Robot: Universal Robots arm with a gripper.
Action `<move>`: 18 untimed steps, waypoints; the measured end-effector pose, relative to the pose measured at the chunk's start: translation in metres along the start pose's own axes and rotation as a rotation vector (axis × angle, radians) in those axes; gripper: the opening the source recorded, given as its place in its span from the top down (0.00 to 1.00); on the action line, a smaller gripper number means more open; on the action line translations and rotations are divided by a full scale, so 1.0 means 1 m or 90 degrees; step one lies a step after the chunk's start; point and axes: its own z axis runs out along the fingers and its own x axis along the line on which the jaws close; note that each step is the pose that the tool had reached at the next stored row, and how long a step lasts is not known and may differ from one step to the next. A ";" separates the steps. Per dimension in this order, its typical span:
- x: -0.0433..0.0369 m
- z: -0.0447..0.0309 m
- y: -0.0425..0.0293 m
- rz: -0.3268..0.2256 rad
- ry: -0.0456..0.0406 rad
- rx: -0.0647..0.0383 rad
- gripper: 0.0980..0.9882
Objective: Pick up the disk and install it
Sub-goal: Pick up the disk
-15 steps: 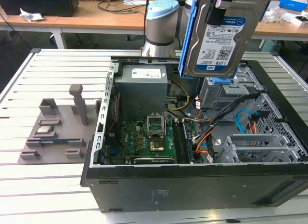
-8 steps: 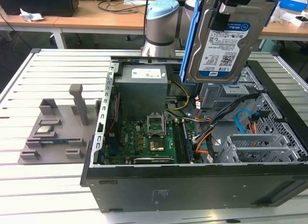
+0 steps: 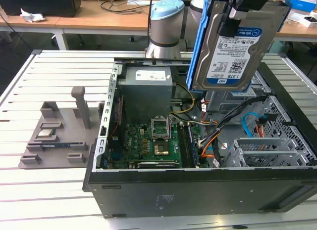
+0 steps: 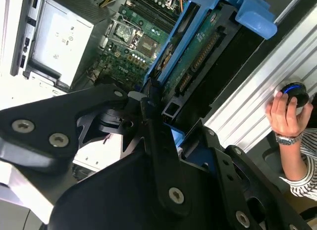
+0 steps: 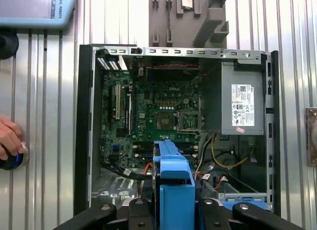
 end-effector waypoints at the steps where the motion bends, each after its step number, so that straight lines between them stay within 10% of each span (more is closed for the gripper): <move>1: 0.0020 -0.0001 0.0000 0.000 0.0001 0.000 0.70; 7: 0.0123 -0.0001 -0.0002 0.000 0.0000 0.000 0.70; 9: 0.0399 -0.0001 -0.0006 0.000 0.0001 0.000 0.70; 18: 0.0582 0.0001 -0.0009 0.000 0.0001 0.000 0.70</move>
